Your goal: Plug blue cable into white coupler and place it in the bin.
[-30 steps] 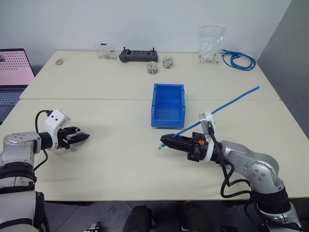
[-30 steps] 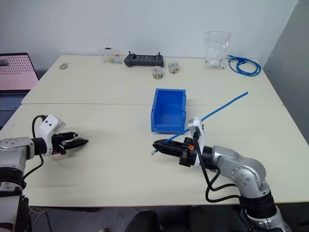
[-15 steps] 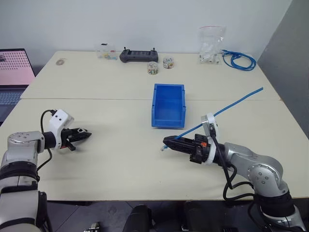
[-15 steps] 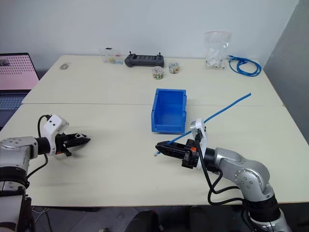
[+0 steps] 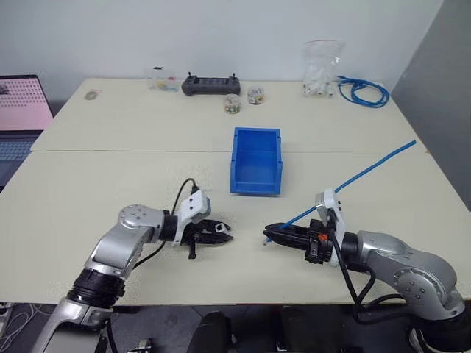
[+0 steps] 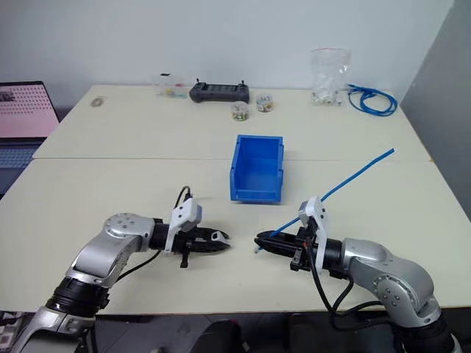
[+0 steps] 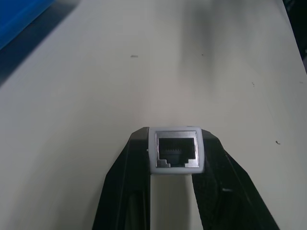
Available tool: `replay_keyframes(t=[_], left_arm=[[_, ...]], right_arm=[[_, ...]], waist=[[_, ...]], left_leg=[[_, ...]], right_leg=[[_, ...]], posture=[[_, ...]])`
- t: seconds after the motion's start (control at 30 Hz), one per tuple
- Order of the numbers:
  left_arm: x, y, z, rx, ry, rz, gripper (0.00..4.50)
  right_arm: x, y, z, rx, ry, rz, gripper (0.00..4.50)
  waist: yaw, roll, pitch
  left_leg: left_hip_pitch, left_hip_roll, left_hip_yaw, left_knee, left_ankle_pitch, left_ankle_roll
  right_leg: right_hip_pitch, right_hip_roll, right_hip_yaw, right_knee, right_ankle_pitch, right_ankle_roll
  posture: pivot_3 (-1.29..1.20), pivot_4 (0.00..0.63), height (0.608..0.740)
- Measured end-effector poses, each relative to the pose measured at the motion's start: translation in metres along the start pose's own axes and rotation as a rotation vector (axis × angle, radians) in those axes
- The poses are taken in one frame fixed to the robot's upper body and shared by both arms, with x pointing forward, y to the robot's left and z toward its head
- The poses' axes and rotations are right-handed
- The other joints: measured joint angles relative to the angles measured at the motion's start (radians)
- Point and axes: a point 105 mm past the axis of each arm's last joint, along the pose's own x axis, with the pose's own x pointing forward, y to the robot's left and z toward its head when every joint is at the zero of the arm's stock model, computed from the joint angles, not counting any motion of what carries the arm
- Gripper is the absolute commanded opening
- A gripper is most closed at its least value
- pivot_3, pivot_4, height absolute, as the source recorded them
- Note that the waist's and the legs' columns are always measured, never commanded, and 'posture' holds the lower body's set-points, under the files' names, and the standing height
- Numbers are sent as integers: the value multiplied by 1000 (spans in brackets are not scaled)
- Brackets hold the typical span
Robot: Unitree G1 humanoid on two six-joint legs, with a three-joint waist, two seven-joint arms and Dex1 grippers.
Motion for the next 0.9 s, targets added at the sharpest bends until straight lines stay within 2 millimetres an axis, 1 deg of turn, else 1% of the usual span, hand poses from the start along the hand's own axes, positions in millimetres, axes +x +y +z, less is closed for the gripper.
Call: replay_keyframes(t=[0.13, 0.2, 0.3, 0.4, 0.6, 0.73, 0.9], left_arm=[[24, -6, 3, 91, 66, -81, 813], [29, -6, 2, 122, 85, -100, 813], [32, -3, 4, 174, 111, -117, 813], [35, -4, 4, 191, 114, -134, 813], [37, -5, 3, 199, 121, -161, 813], [37, -4, 3, 195, 124, -164, 813], [37, -4, 3, 196, 131, -171, 813]], right_arm=[[2, -1, -1, -31, 10, -9, 108], [4, -2, -1, -58, 13, -13, 108], [13, -2, 2, -119, 26, -4, 108], [28, -4, 4, -183, 41, 6, 108], [52, -13, -2, -244, 104, 1, 108], [60, -17, -1, -291, 129, 1, 108], [64, -22, -3, -343, 171, 1, 108]], waist=[[0, 0, 0], [-1, 0, 0], [-1, 0, 0], [0, 1, -1], [1, 1, -2], [1, 2, -3], [1, 2, -3]], left_leg=[[0, -1, 1, 1, 0, 0], [0, -1, 1, 1, 0, 0], [0, -1, 1, 1, 0, 0], [1, -1, 1, 1, 0, 0], [1, -2, 1, 1, 0, 0], [1, -2, 1, 1, 0, 0], [1, -2, 0, 1, 0, 0]], right_leg=[[0, 0, 0, 0, 0, 0], [0, 0, 1, 0, 0, 0], [1, 0, 1, 0, 0, 0], [1, 0, 1, 0, 0, 0], [1, 0, 1, 0, 0, 0], [1, 0, 0, 0, 0, 0], [2, 0, 0, 0, 0, 0]], posture=[[0, 150, 740], [0, 150, 740], [0, 150, 740], [0, 150, 740], [0, 150, 740], [0, 150, 740], [0, 150, 740]])
